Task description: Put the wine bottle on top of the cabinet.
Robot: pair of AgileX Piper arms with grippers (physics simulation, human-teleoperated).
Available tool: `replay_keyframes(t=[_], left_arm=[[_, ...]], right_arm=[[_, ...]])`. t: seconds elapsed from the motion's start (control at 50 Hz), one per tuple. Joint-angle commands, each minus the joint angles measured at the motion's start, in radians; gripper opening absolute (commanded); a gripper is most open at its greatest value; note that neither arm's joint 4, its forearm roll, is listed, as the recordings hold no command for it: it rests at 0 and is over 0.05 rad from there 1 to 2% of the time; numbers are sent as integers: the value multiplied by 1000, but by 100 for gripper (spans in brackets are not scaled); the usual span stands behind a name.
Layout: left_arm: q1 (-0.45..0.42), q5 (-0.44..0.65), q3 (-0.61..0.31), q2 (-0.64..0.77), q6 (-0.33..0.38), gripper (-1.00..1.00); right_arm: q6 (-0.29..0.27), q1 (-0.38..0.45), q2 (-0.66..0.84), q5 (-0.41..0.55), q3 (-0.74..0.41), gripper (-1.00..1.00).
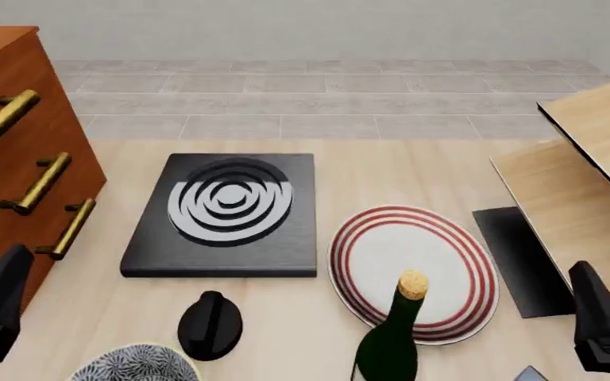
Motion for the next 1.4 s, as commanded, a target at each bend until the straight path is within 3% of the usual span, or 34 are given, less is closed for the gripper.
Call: replay_keyframes(t=[0.02,0.08,0.16,0.26,0.48,0.62,0.72,0.76,0.88,0.98,1.06,1.12,1.18,1.4], left_arm=[[-92,114,-110,-3,31,100],[-123,127,-160,32,-11,100],[-166,121,-211,78,-3,100],[-215,189,-309,105,9,100],[-360,223,-372,159,19,100],[-430,213,-396,202,20,100],[-495,183,-398,217,71,100],[-509,175,-397,238,41,100],[-626,126,-403,317,47,100],[-648,97,-413,360,14,100],[-713,26,-403,443,75,100],[-738,25,-423,463,41,100],[-792,-16,-408,511,81,100],[-906,-112,-392,634,99,100]], right_arm=[[6,-1,0,8,0,100],[-5,0,-1,-7,1,100],[8,-1,2,8,1,100],[4,-1,0,4,1,100],[-1,0,-1,0,0,100],[6,-1,1,8,-1,100],[2,-1,0,1,1,100],[6,-1,3,4,1,100],[5,-1,1,4,1,100],[-4,0,-1,-6,0,100],[6,-1,3,4,1,100],[-1,0,0,-2,2,100],[-1,0,-1,-2,0,100],[5,-1,2,4,1,100]])
